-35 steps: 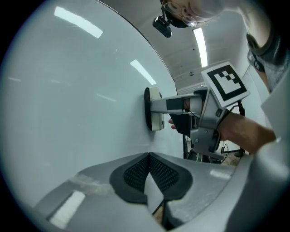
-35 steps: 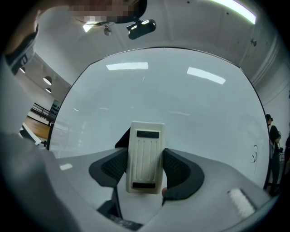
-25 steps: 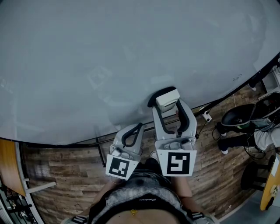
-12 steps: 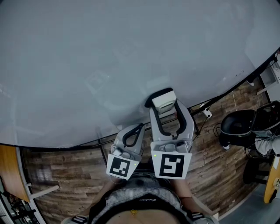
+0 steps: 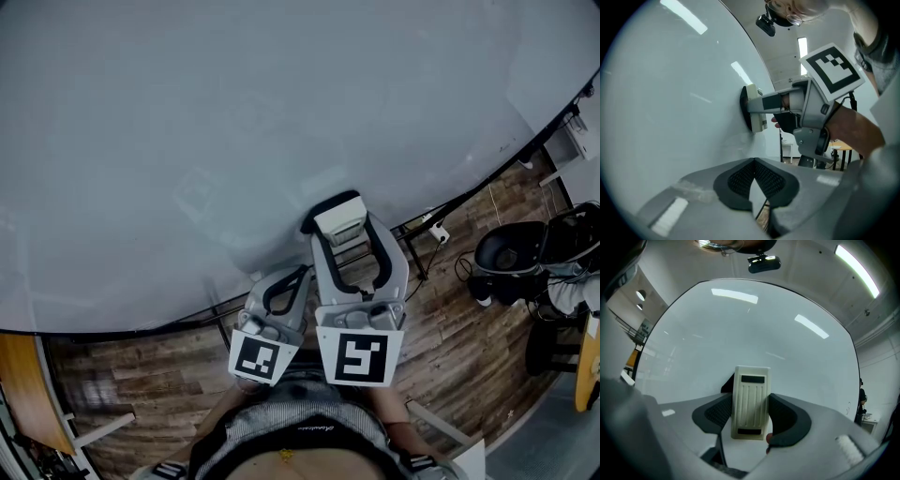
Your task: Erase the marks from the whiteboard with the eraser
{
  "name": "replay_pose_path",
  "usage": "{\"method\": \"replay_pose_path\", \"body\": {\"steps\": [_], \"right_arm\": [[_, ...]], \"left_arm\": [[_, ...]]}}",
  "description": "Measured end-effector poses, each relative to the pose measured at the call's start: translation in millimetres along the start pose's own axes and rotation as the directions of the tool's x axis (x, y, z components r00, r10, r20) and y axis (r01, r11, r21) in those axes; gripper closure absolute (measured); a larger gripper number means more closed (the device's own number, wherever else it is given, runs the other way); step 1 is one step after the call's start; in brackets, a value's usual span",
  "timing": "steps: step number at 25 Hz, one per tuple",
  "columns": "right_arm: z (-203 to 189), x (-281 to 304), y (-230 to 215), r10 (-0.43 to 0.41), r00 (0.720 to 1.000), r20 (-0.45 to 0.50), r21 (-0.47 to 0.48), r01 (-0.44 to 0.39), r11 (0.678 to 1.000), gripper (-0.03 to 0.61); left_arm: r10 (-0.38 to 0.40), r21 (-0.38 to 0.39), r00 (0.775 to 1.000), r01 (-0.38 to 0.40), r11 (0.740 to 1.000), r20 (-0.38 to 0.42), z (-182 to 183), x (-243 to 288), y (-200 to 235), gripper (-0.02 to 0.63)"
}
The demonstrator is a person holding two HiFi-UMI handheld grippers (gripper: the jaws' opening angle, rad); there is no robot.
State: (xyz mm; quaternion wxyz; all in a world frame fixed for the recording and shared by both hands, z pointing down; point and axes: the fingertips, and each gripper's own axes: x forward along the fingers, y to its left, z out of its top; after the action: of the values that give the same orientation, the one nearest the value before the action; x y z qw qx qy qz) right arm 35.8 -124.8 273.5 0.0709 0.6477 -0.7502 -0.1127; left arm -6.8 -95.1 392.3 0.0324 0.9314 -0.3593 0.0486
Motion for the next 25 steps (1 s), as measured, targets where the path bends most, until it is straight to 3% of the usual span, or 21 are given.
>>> {"method": "replay_pose_path", "body": {"steps": [9, 18, 25], "right_arm": [[34.8, -12.4, 82.3, 0.007, 1.000, 0.018, -0.019, -0.007, 1.000, 0.330], [32.2, -13.0, 102.8, -0.019, 0.999, 0.039, -0.001, 0.019, 1.000, 0.330], [34.1, -12.2, 116.3, 0.019, 0.998, 0.056, -0.022, -0.018, 1.000, 0.330]], "left_arm": [[-0.071, 0.021, 0.997, 0.071, 0.997, 0.010, 4.3, -61.7, 28.0, 0.611], [-0.124, 0.025, 0.992, 0.124, 0.992, -0.008, -9.6, -71.2, 33.1, 0.611], [-0.156, 0.043, 0.988, 0.156, 0.987, -0.009, -10.0, -68.5, 29.9, 0.611]]}}
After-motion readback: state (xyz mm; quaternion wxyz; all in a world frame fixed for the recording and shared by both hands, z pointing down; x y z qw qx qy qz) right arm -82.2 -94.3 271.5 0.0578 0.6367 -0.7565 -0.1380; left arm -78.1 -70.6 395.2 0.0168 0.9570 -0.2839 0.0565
